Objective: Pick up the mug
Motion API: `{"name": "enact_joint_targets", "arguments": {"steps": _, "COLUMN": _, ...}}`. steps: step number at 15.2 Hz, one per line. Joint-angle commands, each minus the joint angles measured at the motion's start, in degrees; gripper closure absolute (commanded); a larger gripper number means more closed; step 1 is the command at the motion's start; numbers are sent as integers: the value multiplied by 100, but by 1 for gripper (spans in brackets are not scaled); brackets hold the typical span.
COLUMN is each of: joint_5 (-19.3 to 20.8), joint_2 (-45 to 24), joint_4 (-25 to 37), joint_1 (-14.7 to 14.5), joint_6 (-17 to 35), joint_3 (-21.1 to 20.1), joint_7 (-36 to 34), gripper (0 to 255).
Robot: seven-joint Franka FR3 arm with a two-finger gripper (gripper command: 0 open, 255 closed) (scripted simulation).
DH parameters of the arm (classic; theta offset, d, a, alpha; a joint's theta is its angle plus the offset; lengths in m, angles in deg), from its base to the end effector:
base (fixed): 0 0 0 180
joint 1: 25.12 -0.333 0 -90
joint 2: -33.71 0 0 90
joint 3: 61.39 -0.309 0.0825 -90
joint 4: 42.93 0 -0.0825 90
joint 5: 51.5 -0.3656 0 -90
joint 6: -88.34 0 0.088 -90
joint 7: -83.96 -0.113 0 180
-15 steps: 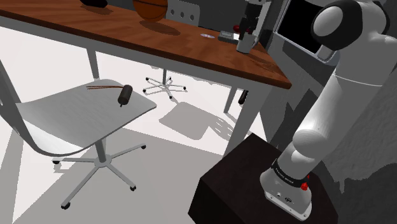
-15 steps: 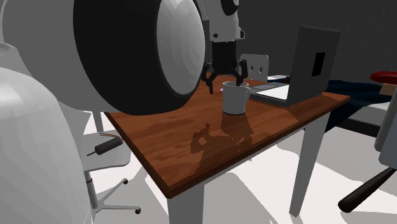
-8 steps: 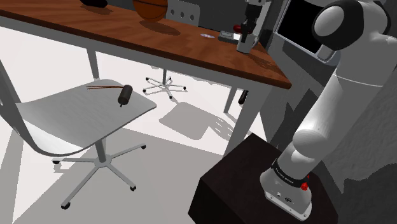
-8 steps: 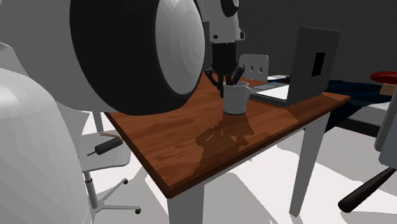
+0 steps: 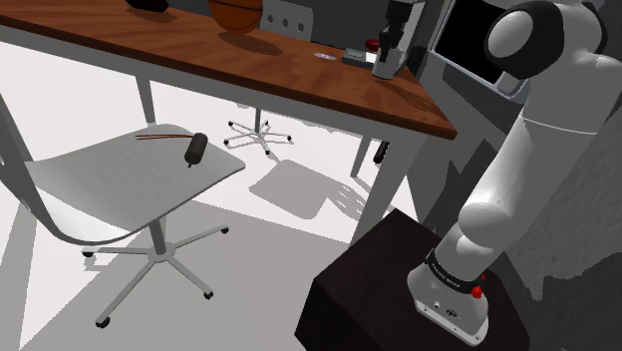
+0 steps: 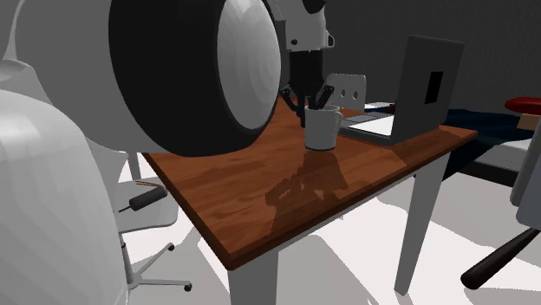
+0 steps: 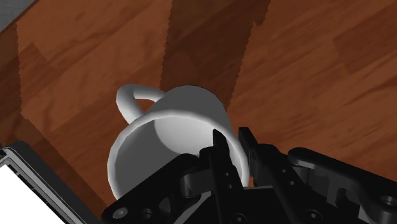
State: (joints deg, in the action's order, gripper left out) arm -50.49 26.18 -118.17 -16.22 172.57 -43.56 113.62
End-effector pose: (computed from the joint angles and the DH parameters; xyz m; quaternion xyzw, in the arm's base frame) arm 0.5086 -0.2427 0.6490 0.9991 0.0261 0.0004 0.0329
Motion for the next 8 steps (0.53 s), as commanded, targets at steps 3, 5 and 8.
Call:
{"name": "enact_joint_targets", "arguments": {"steps": 3, "joint_5": -60, "joint_2": -184, "joint_4": 564, "joint_1": 42, "joint_6": -386, "joint_3": 17, "joint_7": 46, "gripper": 255}}
{"name": "enact_joint_targets", "arguments": {"steps": 5, "joint_5": -101, "joint_2": -306, "joint_4": 895, "joint_1": 74, "joint_6": -599, "joint_3": 29, "joint_7": 76, "gripper": 255}}
{"name": "enact_joint_targets", "arguments": {"steps": 8, "joint_5": -177, "joint_2": -527, "joint_4": 1457, "joint_1": 141, "joint_6": -947, "joint_3": 48, "joint_7": 126, "gripper": 255}}
